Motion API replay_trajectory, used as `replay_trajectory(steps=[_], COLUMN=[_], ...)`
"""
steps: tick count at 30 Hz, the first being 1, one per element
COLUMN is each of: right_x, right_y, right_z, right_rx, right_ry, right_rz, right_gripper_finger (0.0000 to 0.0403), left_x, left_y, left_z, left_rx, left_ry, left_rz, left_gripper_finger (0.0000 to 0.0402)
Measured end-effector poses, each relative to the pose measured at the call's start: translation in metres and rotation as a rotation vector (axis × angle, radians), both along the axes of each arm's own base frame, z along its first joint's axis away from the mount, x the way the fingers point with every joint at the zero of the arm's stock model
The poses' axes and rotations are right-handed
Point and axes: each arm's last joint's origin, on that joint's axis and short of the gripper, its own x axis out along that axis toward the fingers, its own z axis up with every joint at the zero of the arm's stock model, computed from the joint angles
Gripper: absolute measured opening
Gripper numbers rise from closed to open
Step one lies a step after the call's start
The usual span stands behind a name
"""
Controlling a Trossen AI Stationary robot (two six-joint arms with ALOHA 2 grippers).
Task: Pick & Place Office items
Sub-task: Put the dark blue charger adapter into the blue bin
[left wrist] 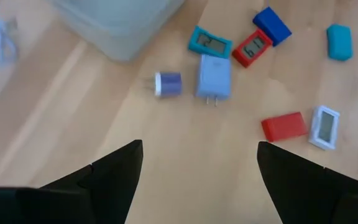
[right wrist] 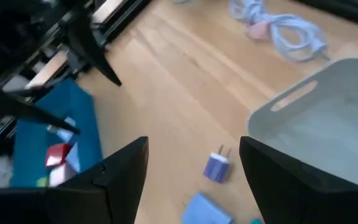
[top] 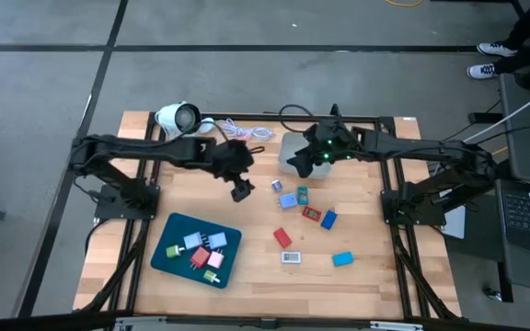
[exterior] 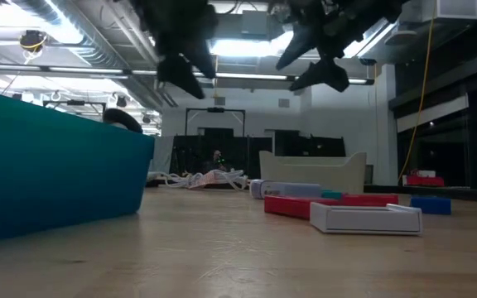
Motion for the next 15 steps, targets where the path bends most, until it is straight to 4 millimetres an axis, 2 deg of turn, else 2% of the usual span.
replay_trajectory(steps=[3, 6, 10, 15], right_x=[0.0, 0.0, 0.0, -0.013], right_y=[0.001, 0.001, 0.001, -0.001], right_z=[0.0, 0.004, 0.015, 0.031], right_rx=[-0.014, -0.037, -0.043, -0.044], right_ry=[0.009, -0.03, -0.11, -0.179], right_rz=[-0.042, -0.044, -0.047, -0.091], right_gripper_finger=[0.0257, 0.0257, 0.0257, 0.0257], left_x=[0.011, 0.025, 0.043, 0.069], left_y=[0.015, 0.023, 0.025, 0.025], left_z=[-0.007, -0.017, -0.038, -0.055], left_rx=[0.067, 0.161, 0.246, 0.376], left_ry=[0.038, 0.09, 0.165, 0.172], left_rz=[-0.054, -0.192, -0.376, -0.575], left_gripper_finger=[0.031, 0.031, 0.031, 0.031])
